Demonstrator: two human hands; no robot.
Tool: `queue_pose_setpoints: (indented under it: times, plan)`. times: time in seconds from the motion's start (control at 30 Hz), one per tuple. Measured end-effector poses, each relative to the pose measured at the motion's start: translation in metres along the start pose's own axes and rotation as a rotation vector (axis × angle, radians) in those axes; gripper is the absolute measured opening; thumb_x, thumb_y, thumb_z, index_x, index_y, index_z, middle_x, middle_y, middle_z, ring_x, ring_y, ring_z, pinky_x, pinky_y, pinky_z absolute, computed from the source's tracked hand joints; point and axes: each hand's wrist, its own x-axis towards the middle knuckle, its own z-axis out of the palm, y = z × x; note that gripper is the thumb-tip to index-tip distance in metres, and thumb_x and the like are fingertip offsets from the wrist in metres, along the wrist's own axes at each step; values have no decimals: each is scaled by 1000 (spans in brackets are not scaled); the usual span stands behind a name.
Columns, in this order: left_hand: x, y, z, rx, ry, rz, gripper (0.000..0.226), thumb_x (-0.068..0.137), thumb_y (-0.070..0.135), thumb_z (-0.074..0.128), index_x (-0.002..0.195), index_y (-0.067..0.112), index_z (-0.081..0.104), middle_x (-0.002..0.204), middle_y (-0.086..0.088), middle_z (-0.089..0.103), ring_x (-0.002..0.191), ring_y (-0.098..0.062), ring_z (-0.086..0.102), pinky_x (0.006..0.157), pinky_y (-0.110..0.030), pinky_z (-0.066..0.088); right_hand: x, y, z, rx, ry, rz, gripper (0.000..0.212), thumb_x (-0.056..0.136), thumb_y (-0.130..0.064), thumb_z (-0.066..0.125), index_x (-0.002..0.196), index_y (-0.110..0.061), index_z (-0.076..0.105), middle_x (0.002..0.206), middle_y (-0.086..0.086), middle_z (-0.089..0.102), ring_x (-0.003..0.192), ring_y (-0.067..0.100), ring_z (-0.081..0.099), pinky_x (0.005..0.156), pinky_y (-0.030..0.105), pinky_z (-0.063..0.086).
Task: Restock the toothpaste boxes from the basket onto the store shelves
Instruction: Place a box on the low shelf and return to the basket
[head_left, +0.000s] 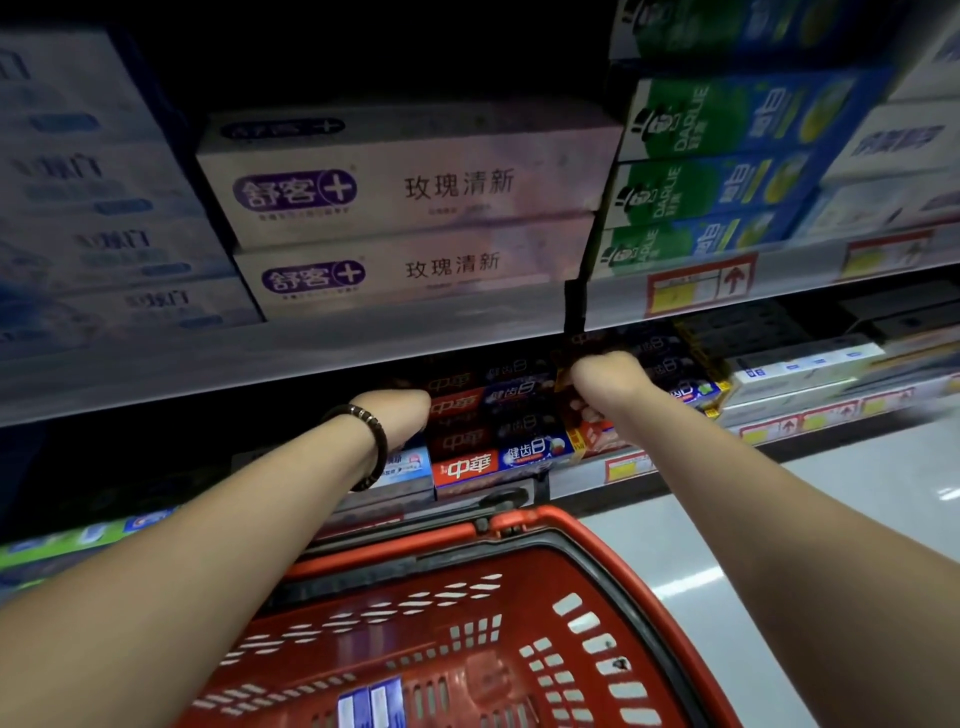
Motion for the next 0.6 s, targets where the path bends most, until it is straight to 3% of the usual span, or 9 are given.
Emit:
queue_pose_setpoints:
  times: [0.17, 0.3, 0.6]
  plan:
    - [0, 1, 2, 68, -48, 33, 18, 88, 1, 53, 76, 13, 48, 77, -7, 48, 70, -21, 43, 65, -33, 37, 0, 3, 2, -43, -10, -3, 20, 98, -15, 57, 105, 0, 67, 80, 14, 58, 63, 22, 47, 55, 32, 38]
    - [-2, 2, 3, 117, -69, 54, 23, 91, 1, 52, 74, 14, 43, 69, -4, 41, 59, -18, 36, 54, -28, 28, -4, 3, 3, -112, 13, -63, 13, 98, -17, 58, 99, -5, 63, 90, 14, 62, 81, 27, 57, 74, 40, 48]
    - [-7, 4, 3, 108, -67, 47, 25, 96, 5, 50, 73, 14, 47, 69, -3, 45, 58, -16, 39, 52, -26, 30, -9, -1, 4, -197, -30, -66, 20, 99, -15, 56, 79, -10, 54, 77, 8, 52, 70, 21, 48, 67, 36, 41]
